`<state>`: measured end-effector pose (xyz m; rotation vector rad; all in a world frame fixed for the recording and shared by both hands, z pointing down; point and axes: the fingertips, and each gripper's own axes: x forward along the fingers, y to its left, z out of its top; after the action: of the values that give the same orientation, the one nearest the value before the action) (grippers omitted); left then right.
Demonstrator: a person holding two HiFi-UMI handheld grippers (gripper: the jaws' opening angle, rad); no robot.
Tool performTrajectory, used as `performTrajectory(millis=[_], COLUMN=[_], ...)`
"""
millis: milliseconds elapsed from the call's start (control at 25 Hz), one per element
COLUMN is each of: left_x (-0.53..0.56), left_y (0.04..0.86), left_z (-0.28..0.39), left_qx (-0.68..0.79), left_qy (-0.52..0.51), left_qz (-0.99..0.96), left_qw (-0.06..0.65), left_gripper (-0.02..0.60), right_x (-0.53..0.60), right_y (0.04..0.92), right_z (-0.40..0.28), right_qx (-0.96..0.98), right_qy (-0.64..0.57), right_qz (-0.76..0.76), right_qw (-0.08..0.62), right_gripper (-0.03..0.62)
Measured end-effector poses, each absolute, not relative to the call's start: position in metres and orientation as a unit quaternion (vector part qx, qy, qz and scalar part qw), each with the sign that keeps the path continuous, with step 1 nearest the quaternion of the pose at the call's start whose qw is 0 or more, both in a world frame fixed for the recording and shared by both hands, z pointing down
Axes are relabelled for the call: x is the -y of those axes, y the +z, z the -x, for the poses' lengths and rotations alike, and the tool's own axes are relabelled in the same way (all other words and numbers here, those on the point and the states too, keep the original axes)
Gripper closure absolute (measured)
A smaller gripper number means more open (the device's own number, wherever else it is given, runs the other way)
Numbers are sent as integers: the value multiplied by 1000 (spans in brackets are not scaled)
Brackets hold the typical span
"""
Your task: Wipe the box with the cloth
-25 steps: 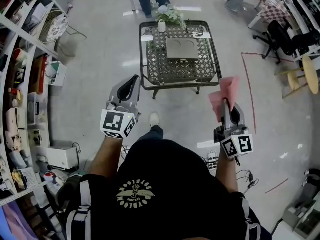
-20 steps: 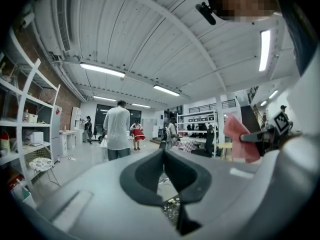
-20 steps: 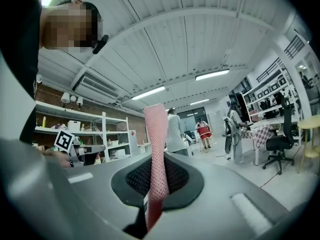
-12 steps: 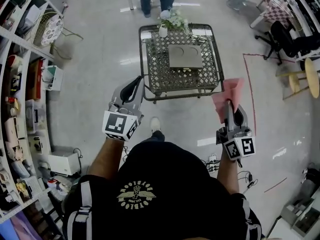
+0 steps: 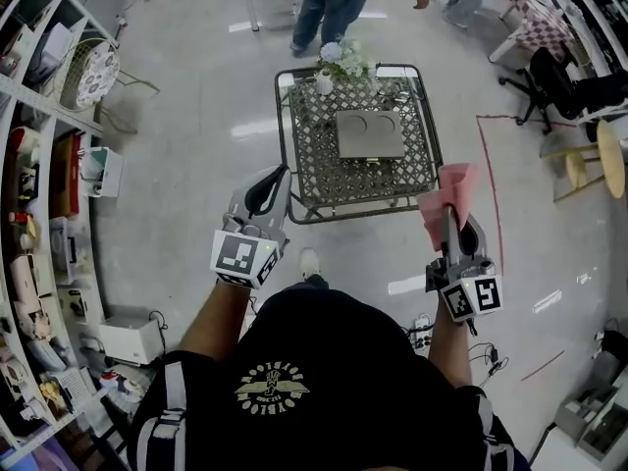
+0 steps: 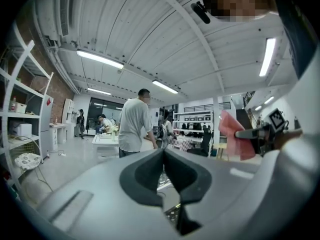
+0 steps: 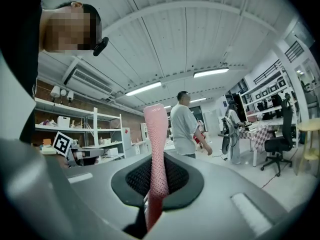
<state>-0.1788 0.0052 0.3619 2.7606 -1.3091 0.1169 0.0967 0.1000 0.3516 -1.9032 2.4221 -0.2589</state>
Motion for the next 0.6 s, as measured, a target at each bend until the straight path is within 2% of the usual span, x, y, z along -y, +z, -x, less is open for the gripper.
performTrajectory(millis=[320, 600], left_x=[24, 33], left_y=[364, 362], left_z=[197, 182], left_qx=[406, 384], left_qy=[27, 10], left_qz=[-912, -922], left_qw=[48, 56], left_gripper=[581, 581], right_x=[-78, -89], right_y=[333, 320], right_z=[-67, -82], right_qx=[-778, -759], right_qy=[-80, -71], right_qz=[623, 646], right_qw=[31, 30], right_gripper=[577, 577])
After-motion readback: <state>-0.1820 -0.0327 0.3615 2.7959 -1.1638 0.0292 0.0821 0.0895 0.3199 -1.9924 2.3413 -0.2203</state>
